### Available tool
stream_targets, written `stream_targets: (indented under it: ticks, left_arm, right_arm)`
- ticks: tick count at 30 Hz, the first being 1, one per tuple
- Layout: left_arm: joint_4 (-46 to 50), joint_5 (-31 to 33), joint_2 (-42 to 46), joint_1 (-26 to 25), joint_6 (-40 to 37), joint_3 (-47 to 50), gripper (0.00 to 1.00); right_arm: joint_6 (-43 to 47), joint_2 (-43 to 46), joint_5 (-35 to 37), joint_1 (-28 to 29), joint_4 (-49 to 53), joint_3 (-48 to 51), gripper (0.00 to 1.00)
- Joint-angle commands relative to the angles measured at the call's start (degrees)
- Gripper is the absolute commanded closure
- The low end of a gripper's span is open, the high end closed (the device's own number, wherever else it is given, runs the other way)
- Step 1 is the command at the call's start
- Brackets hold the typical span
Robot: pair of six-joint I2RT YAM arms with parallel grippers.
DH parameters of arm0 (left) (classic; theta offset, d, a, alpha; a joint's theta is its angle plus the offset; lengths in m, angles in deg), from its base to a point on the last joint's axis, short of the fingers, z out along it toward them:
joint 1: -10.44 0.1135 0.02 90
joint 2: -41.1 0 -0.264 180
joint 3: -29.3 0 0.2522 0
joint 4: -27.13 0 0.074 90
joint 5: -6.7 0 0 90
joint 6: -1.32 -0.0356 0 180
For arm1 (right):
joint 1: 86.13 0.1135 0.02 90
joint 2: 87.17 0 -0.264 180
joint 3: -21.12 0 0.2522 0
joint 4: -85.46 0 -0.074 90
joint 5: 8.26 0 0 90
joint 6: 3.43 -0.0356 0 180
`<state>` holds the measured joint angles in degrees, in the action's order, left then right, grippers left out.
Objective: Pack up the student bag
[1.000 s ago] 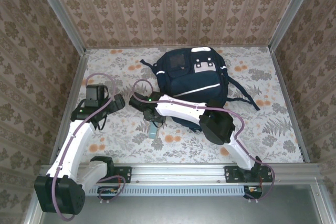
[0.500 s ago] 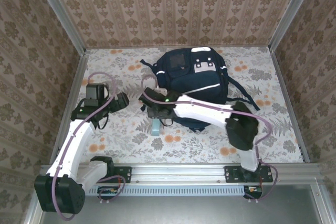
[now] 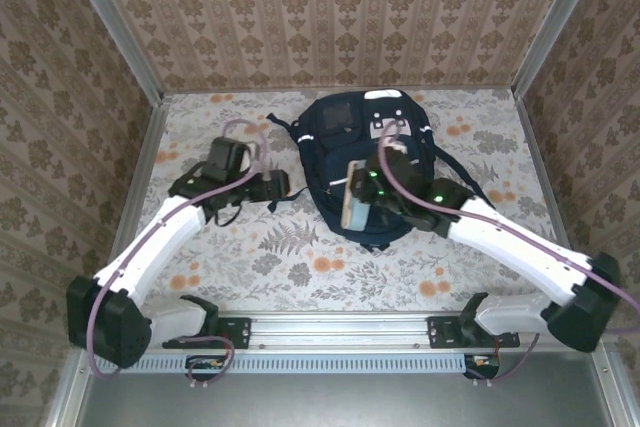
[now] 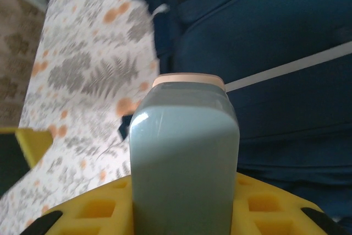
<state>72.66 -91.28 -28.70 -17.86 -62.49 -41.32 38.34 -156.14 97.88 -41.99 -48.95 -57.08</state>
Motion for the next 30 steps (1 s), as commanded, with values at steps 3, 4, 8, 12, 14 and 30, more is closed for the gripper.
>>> stream_targets:
  ticks: [3,4,8,12,14,30]
  left_arm:
    - [-4.0,4.2,-8.6,-13.2,-9.9,-9.2,0.00]
    - [-3.4,5.2,-10.9,-15.3,-11.8,-11.5,0.00]
    - [0.6,8.0,-22.2,-22.7,-23.4,-22.7,0.02]
    - [7.3,5.0,-32.7,-25.7,-36.7,-33.5,0.10]
    - [8.9,4.4,-36.4,-25.7,-41.6,-37.4,0.11]
    - [17.1,2.9,-49.4,-21.8,-54.0,-52.2,0.11]
  right_arm:
    - [1.3,11.1,2.5,-7.8,7.1,3.9,0.79]
    - [1.7,12.3,2.1,-9.4,7.9,4.5,0.79]
    - [3.7,16.8,-1.7,-18.0,9.2,7.0,0.78]
    - [5.7,18.9,-6.4,-25.3,9.3,8.2,0.78]
    - [6.7,18.9,-7.7,-28.0,9.3,8.7,0.78]
    - [6.1,19.6,-12.6,-36.8,8.7,9.6,0.75]
